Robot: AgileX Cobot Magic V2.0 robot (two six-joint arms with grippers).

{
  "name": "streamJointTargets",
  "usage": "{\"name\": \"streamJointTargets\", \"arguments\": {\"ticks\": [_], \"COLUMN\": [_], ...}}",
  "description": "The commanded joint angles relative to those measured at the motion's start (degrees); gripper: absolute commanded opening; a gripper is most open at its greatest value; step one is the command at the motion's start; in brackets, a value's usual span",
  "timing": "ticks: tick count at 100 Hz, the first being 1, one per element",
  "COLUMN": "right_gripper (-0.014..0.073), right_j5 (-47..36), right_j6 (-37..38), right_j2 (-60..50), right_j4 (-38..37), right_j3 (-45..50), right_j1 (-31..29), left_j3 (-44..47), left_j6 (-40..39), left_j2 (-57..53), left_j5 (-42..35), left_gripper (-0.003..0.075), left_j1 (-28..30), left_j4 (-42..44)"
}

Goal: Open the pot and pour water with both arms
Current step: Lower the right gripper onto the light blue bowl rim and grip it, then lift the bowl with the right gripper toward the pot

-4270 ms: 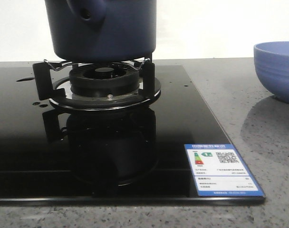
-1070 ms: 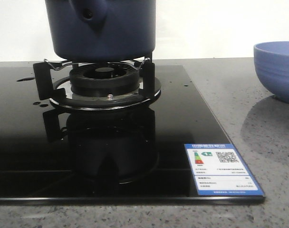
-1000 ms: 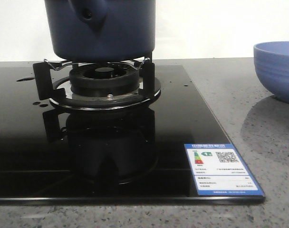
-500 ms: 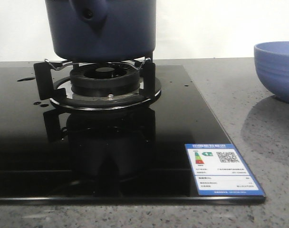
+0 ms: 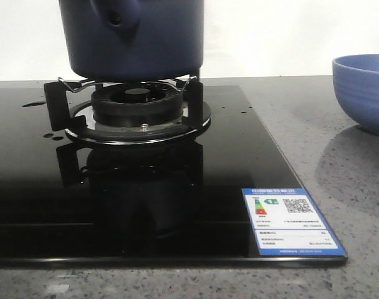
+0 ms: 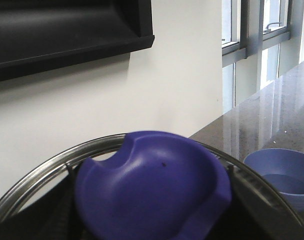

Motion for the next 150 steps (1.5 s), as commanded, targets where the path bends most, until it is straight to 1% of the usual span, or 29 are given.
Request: {"name": "streamJointTargets", "arguments": {"ticks": [1, 17, 40, 47, 54, 64, 71, 76, 87, 95, 108, 132, 142, 150], "right_gripper": [0.0417, 0.0416, 0.0416, 0.0398, 0.0329, 0.0187, 0.0107, 0.0059, 0.0005, -0.0014, -0.0015, -0.0017, -0.0051, -0.0051], "right_j5": [-0.48, 1.82, 1.92, 2.20, 2.21, 1.62, 1.13, 0.88, 0.80, 0.80, 0.80, 2.10, 1.46, 1.46], "right_j6": [0.85, 1.68, 1.68, 1.68, 1.68, 1.68, 1.68, 1.68, 1.68, 1.68, 1.68, 1.19, 1.02, 0.30], "right_j2": [3.65, 10.95, 16.87, 18.23, 18.99, 19.37, 19.46, 19.46, 19.46, 19.46, 19.74, 22.22, 21.88, 21.47], "right_j4": [0.20, 0.20, 0.72, 0.72, 0.72, 1.22, 1.81, 2.33, 2.96, 2.99, 3.20, 3.32, 3.45, 3.74], "right_j3": [-2.64, -2.54, -2.54, -2.54, -2.54, -2.54, -2.54, -2.54, -2.54, -2.54, -2.54, -2.54, -2.79, -3.79], "right_j1": [-1.72, -3.31, -3.31, -3.31, -3.31, -3.31, -3.31, -3.31, -3.31, -3.31, -3.31, -3.31, -3.31, -3.19], "left_j3": [-1.00, -0.89, -0.89, -0.89, -0.89, -0.89, -0.89, -0.89, -0.89, -0.89, -0.89, -0.89, -0.89, -0.89], "left_j6": [-0.68, -0.68, -0.68, -0.68, -0.68, -0.68, -0.68, -0.68, -0.68, -0.68, -0.68, -0.68, -0.68, -0.68], "left_j2": [-2.28, -2.77, -2.77, -2.77, -2.77, -2.90, -2.90, -2.90, -2.90, -2.90, -2.90, -3.35, -4.17, -4.59], "left_j5": [-1.19, -3.05, -4.56, -4.56, -4.56, -4.56, -4.56, -4.56, -4.56, -4.56, -4.56, -4.87, -6.25, -7.03], "left_gripper": [0.0232, 0.0231, 0.0231, 0.0231, 0.0231, 0.0231, 0.0231, 0.0231, 0.0231, 0.0231, 0.0231, 0.0231, 0.0231, 0.0231], "left_j1": [-1.85, -5.73, -6.00, -6.00, -6.00, -6.00, -6.00, -6.00, -6.00, -6.00, -6.00, -5.87, -5.87, -5.87], "left_j4": [-4.74, -4.18, -4.18, -4.18, -4.18, -4.18, -4.18, -4.29, -5.52, -7.27, -8.95, -8.96, -8.96, -8.96]}}
